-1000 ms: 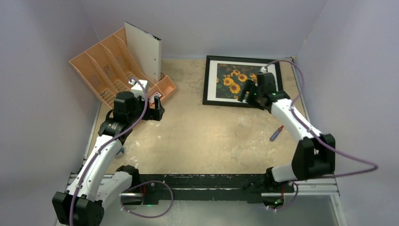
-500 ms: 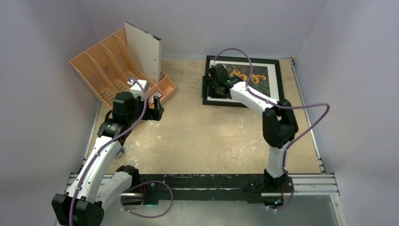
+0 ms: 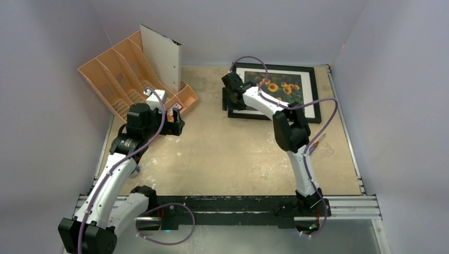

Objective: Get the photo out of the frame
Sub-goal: Move the photo frame to the center of the board, then adjust the photo frame at the center of the board.

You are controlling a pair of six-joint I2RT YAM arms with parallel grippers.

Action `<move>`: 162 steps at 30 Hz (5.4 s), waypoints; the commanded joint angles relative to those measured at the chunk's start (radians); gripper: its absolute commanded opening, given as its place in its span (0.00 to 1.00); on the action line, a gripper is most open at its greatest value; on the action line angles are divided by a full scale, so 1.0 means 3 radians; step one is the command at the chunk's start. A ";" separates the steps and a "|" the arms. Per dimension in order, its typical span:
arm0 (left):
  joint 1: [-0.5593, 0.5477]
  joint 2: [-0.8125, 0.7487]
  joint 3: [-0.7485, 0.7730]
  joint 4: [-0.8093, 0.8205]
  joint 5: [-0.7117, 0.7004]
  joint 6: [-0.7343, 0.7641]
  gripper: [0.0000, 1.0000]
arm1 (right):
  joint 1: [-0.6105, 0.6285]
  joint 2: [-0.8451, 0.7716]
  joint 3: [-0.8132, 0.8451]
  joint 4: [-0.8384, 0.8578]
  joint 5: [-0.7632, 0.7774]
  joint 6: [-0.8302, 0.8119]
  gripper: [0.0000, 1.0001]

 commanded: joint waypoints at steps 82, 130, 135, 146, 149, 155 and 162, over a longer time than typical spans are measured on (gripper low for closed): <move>0.0053 0.0226 -0.0164 0.0363 0.0326 -0.0524 1.00 | 0.2503 -0.4252 -0.3935 -0.0056 0.1610 0.1544 0.70; -0.0332 0.2324 -0.0176 0.1250 0.0573 -0.0195 0.95 | -0.0273 -0.3643 -0.4737 0.1324 -0.0453 0.1588 0.90; -0.0332 0.2104 -0.0487 0.1371 0.0704 -0.0372 0.93 | -0.0333 -0.3462 -0.4611 0.1361 -0.0510 0.1442 0.90; -0.0463 0.1469 -0.0977 0.1515 0.0867 -0.0680 0.90 | -0.0521 -0.2993 -0.4073 0.1105 -0.0453 0.1015 0.92; -0.0531 0.1361 -0.1036 0.1545 0.0828 -0.0784 0.89 | -0.0557 -0.2869 -0.3972 0.1042 -0.0386 0.0968 0.92; -0.0710 0.1272 -0.1146 0.1605 0.0838 -0.0916 0.87 | -0.0573 -0.2727 -0.3755 0.0868 -0.0226 0.0806 0.93; -0.1193 0.0994 -0.1450 0.1789 0.0692 -0.1210 0.86 | -0.0613 -0.2613 -0.3575 0.0714 -0.0037 0.0639 0.93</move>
